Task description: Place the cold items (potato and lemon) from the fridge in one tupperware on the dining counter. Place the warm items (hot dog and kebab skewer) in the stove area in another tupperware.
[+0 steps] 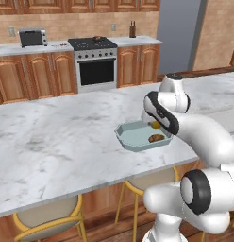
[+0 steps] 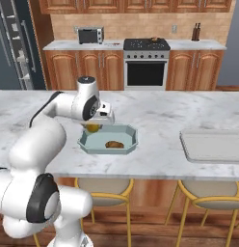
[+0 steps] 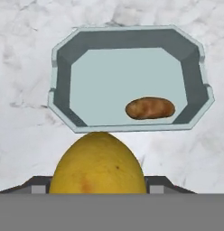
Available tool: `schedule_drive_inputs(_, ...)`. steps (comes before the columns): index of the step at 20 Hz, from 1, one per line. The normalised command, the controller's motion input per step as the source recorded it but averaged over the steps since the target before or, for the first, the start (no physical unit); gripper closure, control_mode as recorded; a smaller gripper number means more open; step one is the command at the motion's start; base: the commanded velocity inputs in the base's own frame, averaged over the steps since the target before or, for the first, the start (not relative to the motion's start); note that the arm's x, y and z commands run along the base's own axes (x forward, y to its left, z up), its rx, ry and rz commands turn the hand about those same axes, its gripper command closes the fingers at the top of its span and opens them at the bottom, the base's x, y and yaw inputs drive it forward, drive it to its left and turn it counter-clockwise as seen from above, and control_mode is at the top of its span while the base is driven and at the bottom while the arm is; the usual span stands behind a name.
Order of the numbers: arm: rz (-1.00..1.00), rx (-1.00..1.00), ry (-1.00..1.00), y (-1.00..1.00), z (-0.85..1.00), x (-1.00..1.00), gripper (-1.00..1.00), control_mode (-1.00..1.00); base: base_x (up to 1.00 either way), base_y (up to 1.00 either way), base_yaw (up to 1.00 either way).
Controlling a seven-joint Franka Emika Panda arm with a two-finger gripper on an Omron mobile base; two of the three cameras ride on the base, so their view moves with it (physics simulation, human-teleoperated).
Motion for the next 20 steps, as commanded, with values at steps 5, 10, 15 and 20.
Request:
schedule_drive_inputs(5, 0.00, -0.19, 0.25, 0.11, -0.59, 0.97, 1.00, -1.00, 0.00, 0.00, 0.00)
schedule_drive_inputs(10, 0.00, 0.00, 0.13, 0.18, -0.44, 0.80, 1.00, -1.00, 0.00, 0.00, 0.00)
schedule_drive_inputs(15, 0.00, 0.00, 0.10, 0.01, -0.51, 0.52, 1.00, -1.00, 0.00, 0.00, 0.00)
schedule_drive_inputs(20, 0.00, 0.00, 0.04, 0.00, -0.49, 0.37, 1.00, -1.00, 0.00, 0.00, 0.00)
